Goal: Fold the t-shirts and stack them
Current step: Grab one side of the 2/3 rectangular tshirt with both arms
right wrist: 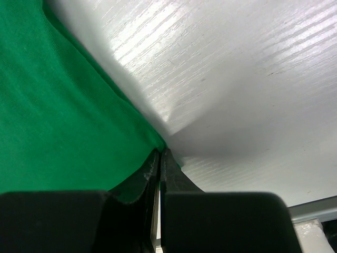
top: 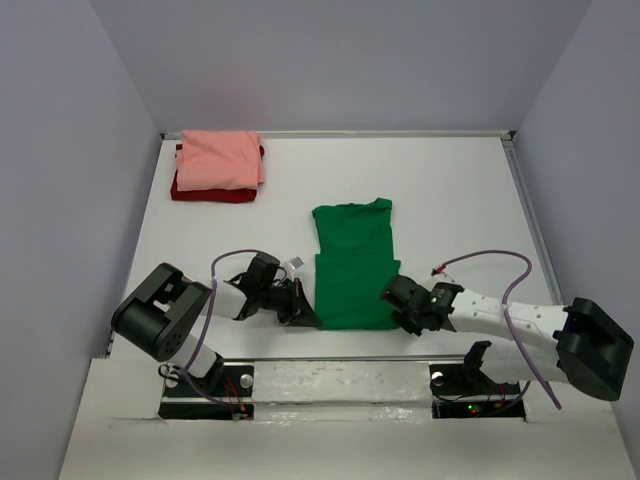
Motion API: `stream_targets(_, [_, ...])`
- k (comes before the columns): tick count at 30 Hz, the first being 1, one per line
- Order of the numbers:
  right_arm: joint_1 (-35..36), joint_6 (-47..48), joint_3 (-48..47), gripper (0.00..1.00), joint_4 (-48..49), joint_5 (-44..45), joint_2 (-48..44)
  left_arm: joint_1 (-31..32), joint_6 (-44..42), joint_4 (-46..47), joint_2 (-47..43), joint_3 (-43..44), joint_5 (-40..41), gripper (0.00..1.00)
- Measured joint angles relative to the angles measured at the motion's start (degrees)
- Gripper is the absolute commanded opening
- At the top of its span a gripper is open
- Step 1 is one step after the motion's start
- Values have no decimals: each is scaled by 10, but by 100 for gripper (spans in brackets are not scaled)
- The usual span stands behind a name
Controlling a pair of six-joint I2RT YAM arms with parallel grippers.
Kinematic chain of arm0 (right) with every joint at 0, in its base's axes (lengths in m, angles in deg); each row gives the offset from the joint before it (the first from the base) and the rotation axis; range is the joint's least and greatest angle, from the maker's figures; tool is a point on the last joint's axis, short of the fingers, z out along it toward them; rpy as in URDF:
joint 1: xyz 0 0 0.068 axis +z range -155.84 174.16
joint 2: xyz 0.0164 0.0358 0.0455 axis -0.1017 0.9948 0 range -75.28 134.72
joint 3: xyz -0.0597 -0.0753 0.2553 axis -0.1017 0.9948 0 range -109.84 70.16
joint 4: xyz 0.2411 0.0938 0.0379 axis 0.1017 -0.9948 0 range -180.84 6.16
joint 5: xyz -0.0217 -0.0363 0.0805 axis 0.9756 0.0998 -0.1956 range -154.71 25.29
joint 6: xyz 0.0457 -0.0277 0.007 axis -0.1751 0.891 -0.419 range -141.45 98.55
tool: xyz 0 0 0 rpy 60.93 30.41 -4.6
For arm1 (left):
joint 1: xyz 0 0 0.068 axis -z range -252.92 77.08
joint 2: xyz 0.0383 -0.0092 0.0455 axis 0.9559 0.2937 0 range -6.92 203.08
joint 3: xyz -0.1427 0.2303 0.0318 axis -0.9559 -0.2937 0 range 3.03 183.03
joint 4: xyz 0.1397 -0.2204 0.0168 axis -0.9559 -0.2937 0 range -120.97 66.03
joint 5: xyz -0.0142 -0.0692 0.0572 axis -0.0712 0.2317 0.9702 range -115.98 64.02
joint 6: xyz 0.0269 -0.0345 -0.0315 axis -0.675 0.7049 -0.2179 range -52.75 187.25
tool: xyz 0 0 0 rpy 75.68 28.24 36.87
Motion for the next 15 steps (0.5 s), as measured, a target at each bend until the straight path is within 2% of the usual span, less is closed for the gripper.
stream_targets(10, [4, 29, -26, 0, -18, 26, 10, 0, -7, -85, -96, 0, 50, 0])
stream_targets(15, [12, 40, -65, 0, -50, 59, 16, 0, -22, -137, -113, 31, 66, 0])
